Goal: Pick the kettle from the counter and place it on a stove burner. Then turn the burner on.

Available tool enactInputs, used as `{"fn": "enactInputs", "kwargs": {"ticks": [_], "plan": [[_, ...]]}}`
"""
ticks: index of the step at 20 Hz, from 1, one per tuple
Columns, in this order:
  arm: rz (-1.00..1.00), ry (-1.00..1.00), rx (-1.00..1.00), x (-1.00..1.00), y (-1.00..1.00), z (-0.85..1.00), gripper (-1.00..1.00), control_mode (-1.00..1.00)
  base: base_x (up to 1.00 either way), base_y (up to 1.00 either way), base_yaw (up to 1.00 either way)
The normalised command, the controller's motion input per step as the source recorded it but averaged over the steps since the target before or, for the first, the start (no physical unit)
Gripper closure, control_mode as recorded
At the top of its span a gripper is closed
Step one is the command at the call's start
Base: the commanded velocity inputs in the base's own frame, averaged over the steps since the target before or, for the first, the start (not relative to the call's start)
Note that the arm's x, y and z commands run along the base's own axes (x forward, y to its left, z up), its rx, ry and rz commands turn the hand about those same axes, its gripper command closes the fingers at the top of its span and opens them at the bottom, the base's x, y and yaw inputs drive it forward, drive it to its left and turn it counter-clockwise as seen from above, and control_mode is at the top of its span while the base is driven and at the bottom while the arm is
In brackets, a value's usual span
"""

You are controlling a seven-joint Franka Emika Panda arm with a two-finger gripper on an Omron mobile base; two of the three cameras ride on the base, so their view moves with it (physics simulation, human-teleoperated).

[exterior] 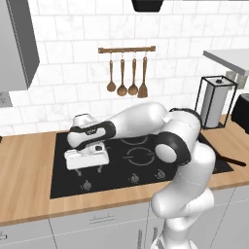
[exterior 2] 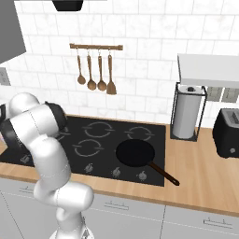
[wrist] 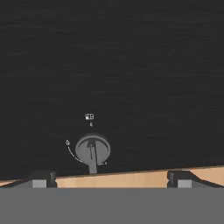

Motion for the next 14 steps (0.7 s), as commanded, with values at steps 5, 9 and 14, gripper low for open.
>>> {"fn": "enactInputs", "kwargs": {"ticks": [5, 9, 14], "plan": [[0.0, -0.05, 0.0, 0.0, 0.06, -0.37, -1.0, -1.0, 0.0, 0.0, 0.0], [0.0, -0.11, 0.0, 0.0, 0.0, -0.32, -1.0, -1.0, 0.0, 0.0, 0.0], [-0.03, -0.04, 0.0, -0.34, -0.01, -0.02, -1.0, -1.0, 0.0, 0.0, 0.0]]}}
